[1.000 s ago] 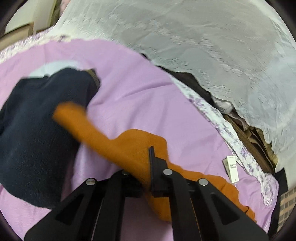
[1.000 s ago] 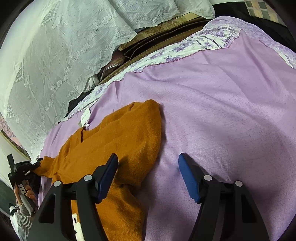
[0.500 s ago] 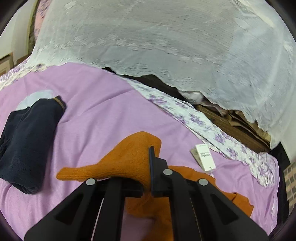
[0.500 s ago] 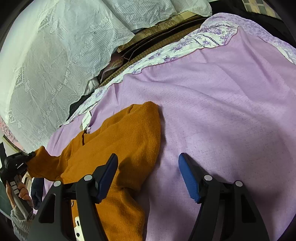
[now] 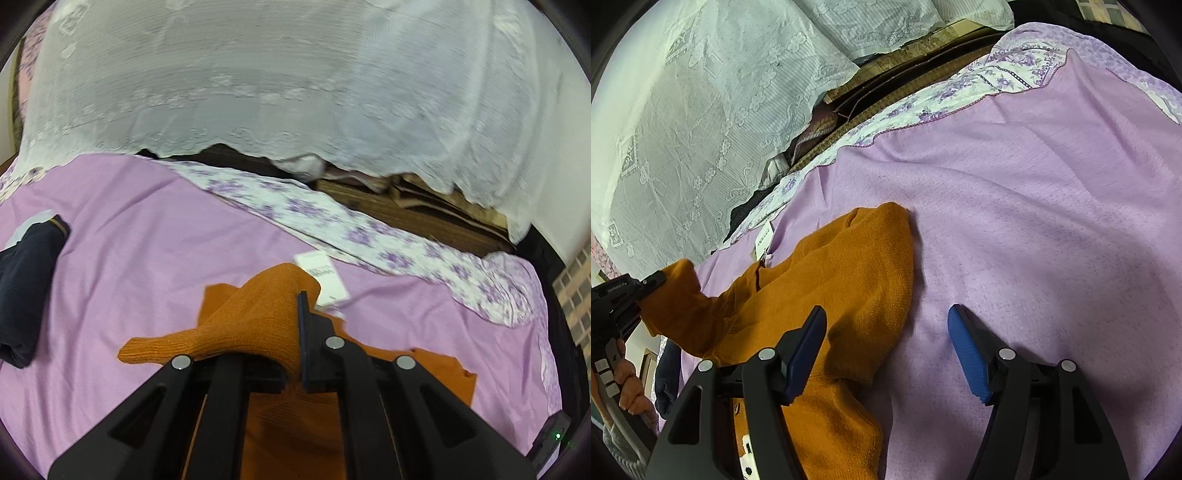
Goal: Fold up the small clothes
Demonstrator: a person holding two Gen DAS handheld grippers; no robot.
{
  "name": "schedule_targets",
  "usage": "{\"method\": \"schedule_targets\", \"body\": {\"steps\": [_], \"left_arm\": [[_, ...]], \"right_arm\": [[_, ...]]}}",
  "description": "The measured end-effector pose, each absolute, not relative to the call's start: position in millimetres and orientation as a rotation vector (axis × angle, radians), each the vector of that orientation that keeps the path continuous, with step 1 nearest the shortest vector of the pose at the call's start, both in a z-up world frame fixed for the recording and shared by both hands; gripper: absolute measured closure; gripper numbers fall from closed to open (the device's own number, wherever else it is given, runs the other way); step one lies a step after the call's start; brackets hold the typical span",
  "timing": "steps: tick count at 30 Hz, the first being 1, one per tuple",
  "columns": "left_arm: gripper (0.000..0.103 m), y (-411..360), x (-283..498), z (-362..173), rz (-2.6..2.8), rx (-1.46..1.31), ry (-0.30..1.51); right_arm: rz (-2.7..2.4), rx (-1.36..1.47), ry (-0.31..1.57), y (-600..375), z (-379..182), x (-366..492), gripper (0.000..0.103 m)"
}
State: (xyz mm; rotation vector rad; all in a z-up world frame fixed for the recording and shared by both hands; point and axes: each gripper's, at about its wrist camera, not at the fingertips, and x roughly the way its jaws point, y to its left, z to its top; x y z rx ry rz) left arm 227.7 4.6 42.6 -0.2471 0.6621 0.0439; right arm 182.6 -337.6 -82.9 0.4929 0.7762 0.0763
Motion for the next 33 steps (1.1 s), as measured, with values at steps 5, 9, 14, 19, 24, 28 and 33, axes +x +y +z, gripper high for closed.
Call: {"method": "schedule_targets", "body": {"steps": [5, 9, 14, 19, 24, 28, 33], "left_arm": [[0.099, -50, 226, 27, 0.000, -0.152, 0.681], [0.099, -81, 231, -5, -0.018, -0.094, 0.751], [0.085, -107, 234, -53, -0.064, 0.000, 0.870], [0.019, -116, 209, -39, -0.121, 0.073, 0.789], [0.006, -105, 173, -11, -0.212, 0.173, 0.709], [0.005, -66, 156, 0, -0.197, 0.188, 0.687], [0.005, 16, 165, 3, -0.005, 0.062, 0.679]], "right_arm": [[0.080, 0.502, 0.777, -339, -83, 184, 0.034], [0.081, 0.511, 0.776, -340, -83, 183, 0.034], [0.085, 0.534, 0.773, -343, -83, 183, 0.035], [0.088, 0.550, 0.767, -345, -83, 181, 0.035], [0.091, 0.593, 0.749, -354, -83, 176, 0.039], [0.118, 0.585, 0.724, -350, -76, 172, 0.047], [0.254, 0.413, 0.696, -308, -52, 165, 0.047]]}}
